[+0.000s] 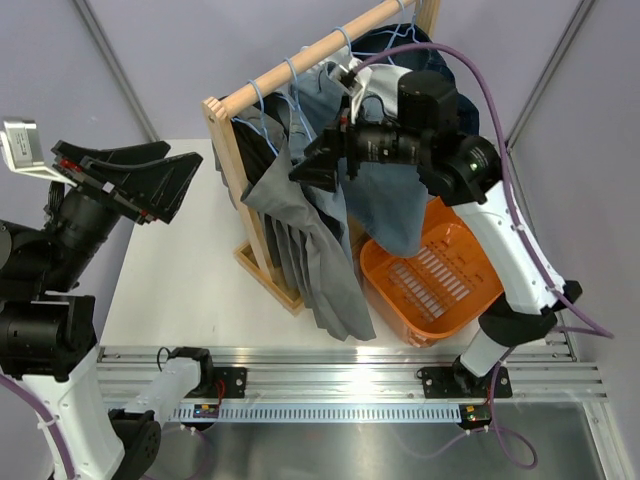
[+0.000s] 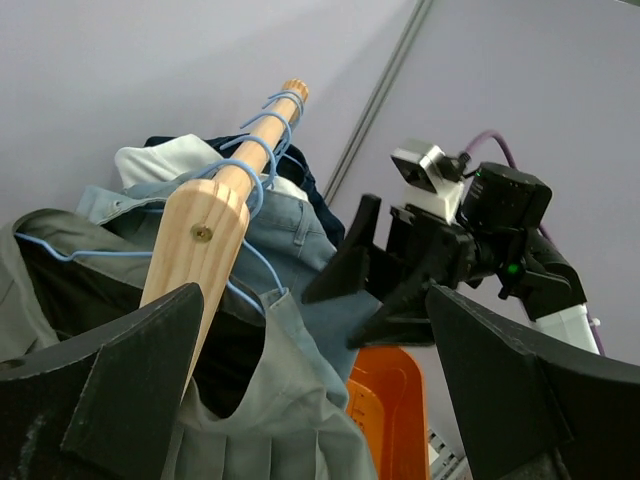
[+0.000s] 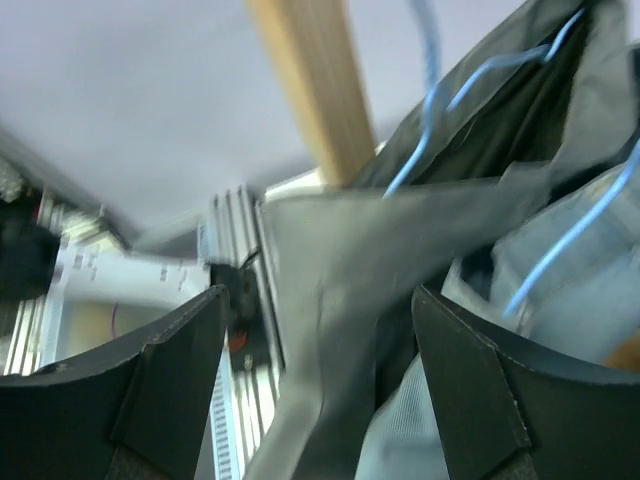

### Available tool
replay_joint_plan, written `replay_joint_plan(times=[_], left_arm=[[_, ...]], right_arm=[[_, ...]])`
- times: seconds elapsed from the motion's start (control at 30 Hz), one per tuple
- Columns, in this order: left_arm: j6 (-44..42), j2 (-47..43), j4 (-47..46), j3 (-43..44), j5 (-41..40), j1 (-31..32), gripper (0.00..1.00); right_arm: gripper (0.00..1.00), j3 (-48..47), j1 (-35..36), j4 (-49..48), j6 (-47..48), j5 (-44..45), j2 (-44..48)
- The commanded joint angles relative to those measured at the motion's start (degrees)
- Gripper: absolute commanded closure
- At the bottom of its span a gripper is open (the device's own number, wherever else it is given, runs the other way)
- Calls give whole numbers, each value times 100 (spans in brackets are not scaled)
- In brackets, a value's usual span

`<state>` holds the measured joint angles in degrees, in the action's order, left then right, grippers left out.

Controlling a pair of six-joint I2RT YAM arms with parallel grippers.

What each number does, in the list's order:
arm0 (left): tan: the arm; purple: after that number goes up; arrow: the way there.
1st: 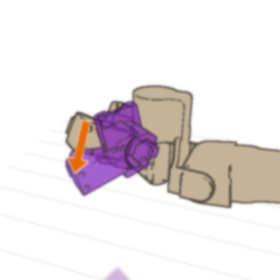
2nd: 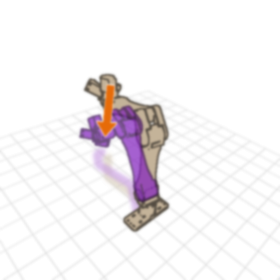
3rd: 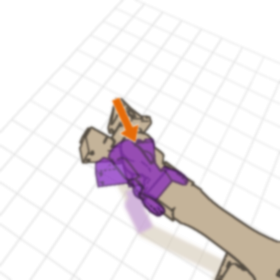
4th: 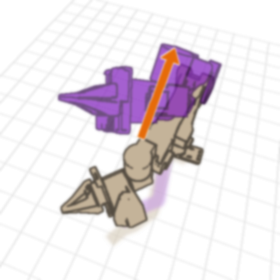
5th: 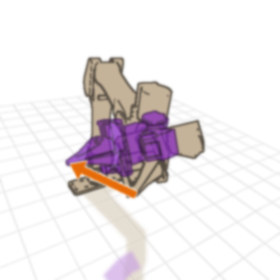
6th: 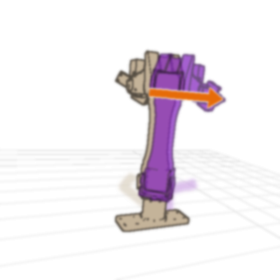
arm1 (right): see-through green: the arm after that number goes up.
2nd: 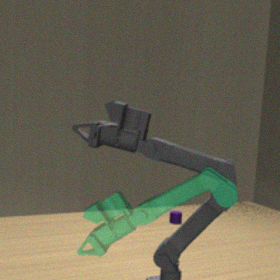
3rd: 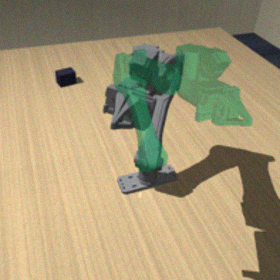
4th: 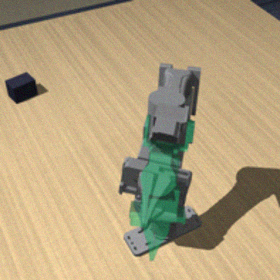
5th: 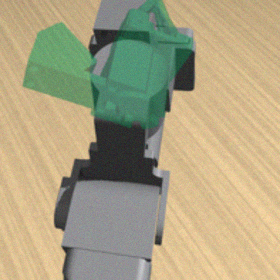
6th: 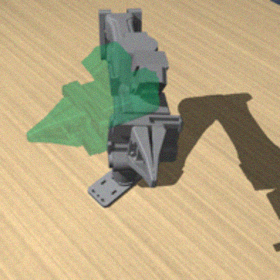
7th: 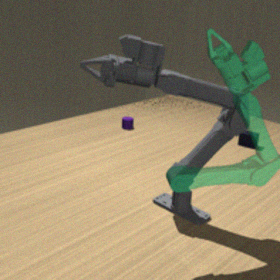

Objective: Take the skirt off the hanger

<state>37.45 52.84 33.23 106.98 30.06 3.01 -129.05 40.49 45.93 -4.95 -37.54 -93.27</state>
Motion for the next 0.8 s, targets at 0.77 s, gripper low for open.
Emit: replay_joint_plan(times=[0.77], left_arm=[[-985,-301,368,-546,-616,7,1]], right_arm=[[45,-490,899,-1473,-375,3095,-1087]])
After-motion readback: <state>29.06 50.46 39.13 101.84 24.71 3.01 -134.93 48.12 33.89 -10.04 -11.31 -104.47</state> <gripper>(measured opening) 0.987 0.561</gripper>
